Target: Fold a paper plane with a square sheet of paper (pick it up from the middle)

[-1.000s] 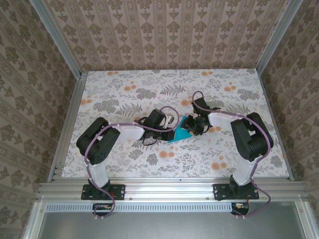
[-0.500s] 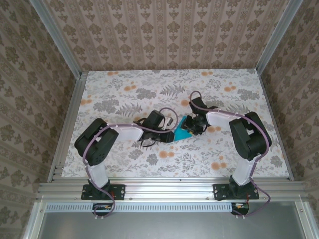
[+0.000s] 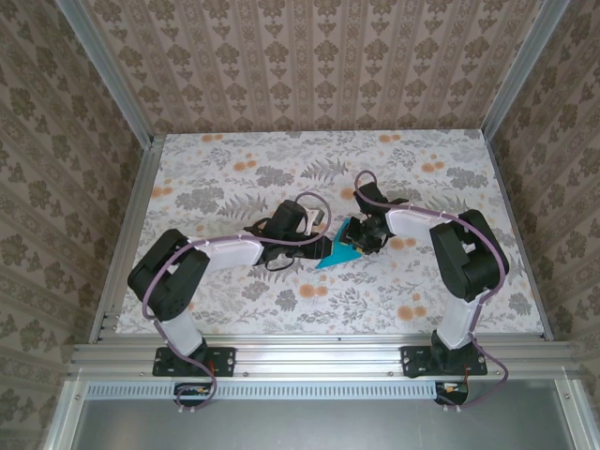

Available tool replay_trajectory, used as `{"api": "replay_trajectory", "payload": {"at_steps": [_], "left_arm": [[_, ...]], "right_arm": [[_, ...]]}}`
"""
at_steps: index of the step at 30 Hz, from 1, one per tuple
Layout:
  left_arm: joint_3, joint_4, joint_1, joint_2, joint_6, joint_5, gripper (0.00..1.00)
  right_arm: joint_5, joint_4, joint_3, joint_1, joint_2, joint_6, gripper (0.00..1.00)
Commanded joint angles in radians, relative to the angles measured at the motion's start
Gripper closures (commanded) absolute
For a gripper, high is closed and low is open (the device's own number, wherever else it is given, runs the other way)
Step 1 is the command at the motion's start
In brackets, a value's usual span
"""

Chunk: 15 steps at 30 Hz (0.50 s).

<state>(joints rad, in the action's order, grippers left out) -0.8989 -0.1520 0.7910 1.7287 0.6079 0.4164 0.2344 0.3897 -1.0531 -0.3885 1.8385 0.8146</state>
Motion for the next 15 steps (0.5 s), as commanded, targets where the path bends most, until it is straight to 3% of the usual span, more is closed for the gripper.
{"api": "replay_trajectory", "payload": {"at_steps": [1, 15], "left_arm": [[-0.016, -0.072, 0.008, 0.037, 0.034, 0.046, 0.71], [-0.053, 0.018, 0.028, 0.101, -0.003, 0.016, 0.78]], "right_arm": [[-0.165, 0.077, 0.077, 0.008, 0.127, 0.005, 0.57], [-0.13, 0.077, 0.082, 0.028, 0.145, 0.037, 0.59]]}}
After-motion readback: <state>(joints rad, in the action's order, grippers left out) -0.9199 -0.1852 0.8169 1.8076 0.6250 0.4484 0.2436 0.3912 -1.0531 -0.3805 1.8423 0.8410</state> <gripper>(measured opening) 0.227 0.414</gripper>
